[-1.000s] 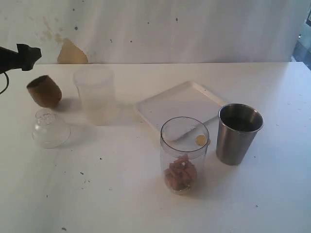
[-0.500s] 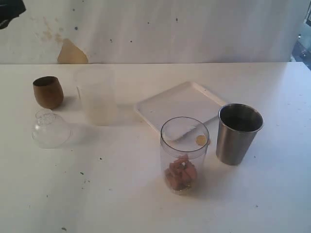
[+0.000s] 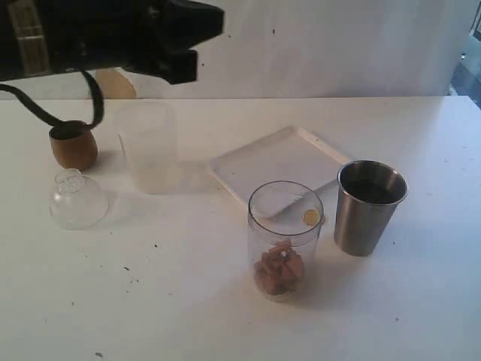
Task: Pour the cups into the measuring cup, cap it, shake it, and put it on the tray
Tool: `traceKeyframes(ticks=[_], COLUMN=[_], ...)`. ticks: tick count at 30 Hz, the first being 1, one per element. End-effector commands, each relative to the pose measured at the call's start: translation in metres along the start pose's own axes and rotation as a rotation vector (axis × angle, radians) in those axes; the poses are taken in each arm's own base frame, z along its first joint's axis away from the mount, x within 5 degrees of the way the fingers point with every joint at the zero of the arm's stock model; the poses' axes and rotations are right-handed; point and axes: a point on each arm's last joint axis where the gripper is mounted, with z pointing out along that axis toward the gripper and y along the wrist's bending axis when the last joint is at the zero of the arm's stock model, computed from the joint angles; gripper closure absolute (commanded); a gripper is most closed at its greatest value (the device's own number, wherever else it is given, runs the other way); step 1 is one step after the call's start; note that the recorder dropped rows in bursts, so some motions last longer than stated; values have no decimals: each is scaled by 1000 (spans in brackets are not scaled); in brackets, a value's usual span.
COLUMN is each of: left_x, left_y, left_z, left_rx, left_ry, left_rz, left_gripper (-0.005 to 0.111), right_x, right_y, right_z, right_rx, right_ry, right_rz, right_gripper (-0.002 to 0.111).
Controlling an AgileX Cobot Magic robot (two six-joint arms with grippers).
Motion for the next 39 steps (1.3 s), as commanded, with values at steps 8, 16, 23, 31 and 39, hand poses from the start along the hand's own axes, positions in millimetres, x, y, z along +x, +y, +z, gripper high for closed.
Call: traceKeyframes(ticks=[8,16,23,31,39], left_x=[-31,-17,-10,21,-1], left_y=[3,4,-20,31,-35], left_z=[60,98,72,30,57], left_rx=[-153,-115,106,-740,-92], left_ry=[25,58,118,623,874], left_rz=[-53,-110,-121,254,-95], left_gripper=[49,51,51,55,55], right_x=[-2,-2,-2,-2,-2], right_y=[0,0,0,0,0], right_z=[0,0,0,0,0], right_rx=[6,6,6,6,6], right_ry=[-11,-11,-11,-11,-11], right_rz=[-1,-1,-1,-1,-1], right_gripper=[108,108,108,108,108])
